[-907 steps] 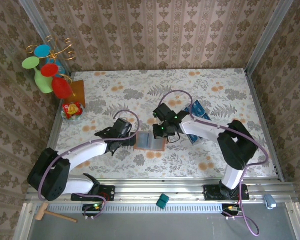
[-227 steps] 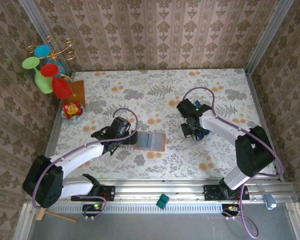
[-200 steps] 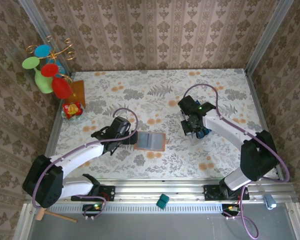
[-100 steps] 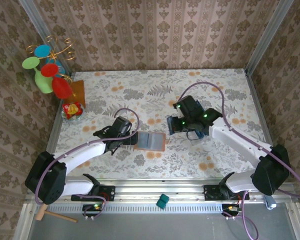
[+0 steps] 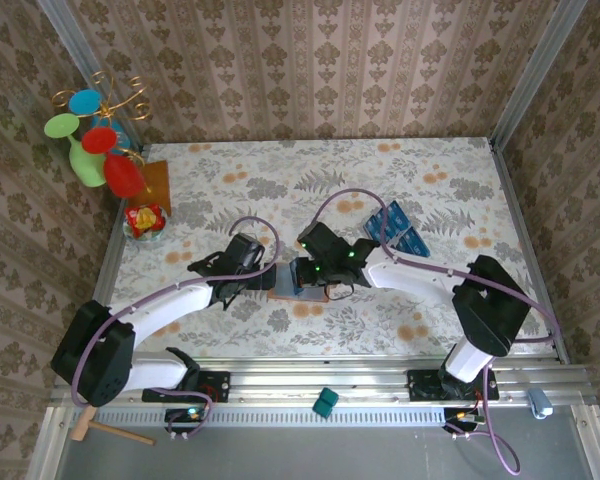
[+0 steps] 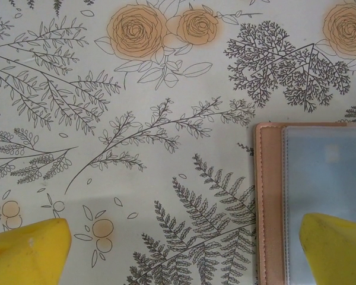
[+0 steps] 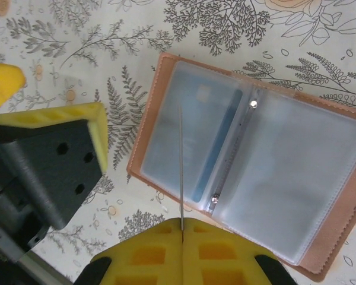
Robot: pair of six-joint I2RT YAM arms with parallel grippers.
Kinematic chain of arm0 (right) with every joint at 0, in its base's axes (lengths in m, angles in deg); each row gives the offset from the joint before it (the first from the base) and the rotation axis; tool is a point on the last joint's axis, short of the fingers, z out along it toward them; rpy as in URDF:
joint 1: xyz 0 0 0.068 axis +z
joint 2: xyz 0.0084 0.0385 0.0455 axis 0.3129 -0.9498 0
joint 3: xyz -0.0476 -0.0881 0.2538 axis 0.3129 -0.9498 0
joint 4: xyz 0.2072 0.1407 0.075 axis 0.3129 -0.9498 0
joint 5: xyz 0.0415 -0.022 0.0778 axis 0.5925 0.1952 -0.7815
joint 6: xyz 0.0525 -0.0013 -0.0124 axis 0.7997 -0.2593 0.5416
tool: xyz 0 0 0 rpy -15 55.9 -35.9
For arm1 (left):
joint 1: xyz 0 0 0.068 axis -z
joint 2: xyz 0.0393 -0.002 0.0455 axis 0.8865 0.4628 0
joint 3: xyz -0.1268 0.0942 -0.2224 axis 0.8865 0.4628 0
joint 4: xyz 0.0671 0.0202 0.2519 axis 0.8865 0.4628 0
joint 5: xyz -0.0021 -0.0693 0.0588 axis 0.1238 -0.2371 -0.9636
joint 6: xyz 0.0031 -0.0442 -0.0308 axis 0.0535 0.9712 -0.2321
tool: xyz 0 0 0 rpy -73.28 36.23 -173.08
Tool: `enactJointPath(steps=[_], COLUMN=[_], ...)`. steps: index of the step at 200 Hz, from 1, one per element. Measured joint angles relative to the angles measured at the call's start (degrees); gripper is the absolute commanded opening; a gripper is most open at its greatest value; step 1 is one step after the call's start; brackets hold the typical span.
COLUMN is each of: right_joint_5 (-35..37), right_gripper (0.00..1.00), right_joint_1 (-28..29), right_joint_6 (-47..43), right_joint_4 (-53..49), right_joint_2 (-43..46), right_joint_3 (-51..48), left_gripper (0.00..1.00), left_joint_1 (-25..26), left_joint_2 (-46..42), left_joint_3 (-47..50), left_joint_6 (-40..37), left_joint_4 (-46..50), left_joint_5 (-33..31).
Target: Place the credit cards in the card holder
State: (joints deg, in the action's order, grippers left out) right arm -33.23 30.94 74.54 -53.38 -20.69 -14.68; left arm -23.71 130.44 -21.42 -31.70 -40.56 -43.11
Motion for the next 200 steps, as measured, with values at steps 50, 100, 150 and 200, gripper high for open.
enactJointPath(steps=[50,100,150,200], right_joint_5=[2.08,2.75,2.62,1.79], right_gripper=[0.00,0.00,0.00,0.00], right_joint_1=[0.02,-1.22,-4.11,-6.67], right_joint_6=[1.01,0.94,0.37,-1.40], right_joint_4=[1.90,3.04,3.54,3.58], right_joint_2=[-0.11,-0.13,-0.13,-0.13], right_joint_3=[-2.89,-5.11,-6.73,-7.08], left_gripper=[1.00,1.00,1.00,1.00], left_joint_1=[0.24,0.81,1.84,2.89], left_joint_2=[0.70,3.39,4.83,7.43], left_joint_3=[-0.70,-3.34,-4.44,-6.49], left_joint_6=[-0.02,-0.11,-0.94,-2.23], left_joint_4=[0.13,0.09,0.00,-0.13], left_joint_5=[0.02,0.02,0.02,0.09])
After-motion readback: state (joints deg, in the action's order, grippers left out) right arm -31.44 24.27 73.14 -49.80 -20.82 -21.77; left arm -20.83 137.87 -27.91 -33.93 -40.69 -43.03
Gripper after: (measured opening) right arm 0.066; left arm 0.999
